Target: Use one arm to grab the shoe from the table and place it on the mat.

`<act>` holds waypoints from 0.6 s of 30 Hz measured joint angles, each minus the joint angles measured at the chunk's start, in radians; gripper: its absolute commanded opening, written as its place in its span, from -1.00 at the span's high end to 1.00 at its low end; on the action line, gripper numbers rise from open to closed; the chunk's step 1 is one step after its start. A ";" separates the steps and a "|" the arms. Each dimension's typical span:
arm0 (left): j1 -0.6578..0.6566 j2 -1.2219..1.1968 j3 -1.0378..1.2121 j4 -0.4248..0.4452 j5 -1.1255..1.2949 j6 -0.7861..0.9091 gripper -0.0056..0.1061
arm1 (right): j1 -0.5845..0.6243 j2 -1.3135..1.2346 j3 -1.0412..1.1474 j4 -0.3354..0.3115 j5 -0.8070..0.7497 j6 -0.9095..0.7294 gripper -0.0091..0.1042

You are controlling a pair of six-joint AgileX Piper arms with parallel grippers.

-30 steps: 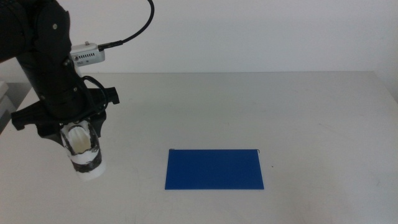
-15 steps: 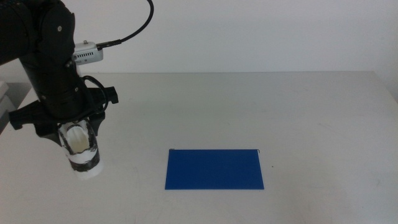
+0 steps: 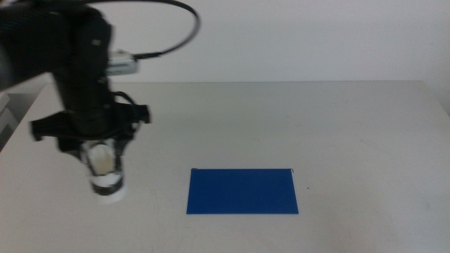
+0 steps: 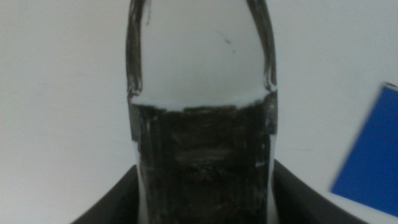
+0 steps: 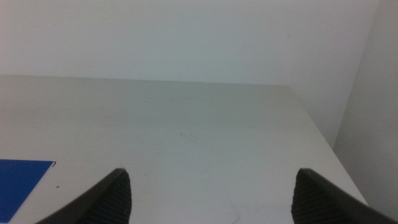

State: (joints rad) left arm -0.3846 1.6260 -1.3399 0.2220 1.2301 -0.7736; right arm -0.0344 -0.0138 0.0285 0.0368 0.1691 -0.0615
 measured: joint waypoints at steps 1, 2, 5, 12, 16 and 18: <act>-0.018 0.018 -0.011 0.001 0.000 -0.004 0.93 | 0.000 0.000 0.000 0.000 0.000 0.000 -0.33; -0.039 0.038 -0.028 0.001 0.001 -0.014 0.93 | 0.000 0.000 0.000 0.000 0.000 0.000 -0.33; -0.089 0.105 -0.095 -0.014 -0.002 -0.063 0.93 | 0.000 0.000 0.000 0.000 0.000 0.000 -0.33; -0.204 0.261 -0.256 -0.064 -0.004 -0.230 0.93 | 0.000 0.000 0.000 0.000 0.000 0.000 -0.33; -0.277 0.349 -0.346 -0.069 -0.005 -0.314 0.93 | 0.000 0.000 0.000 0.000 0.000 0.000 -0.33; -0.310 0.386 -0.380 -0.079 -0.007 -0.362 0.93 | 0.000 0.000 0.000 0.000 0.000 0.000 -0.33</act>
State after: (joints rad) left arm -0.6946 2.0121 -1.7199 0.1431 1.2234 -1.1357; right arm -0.0344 -0.0138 0.0285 0.0368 0.1691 -0.0615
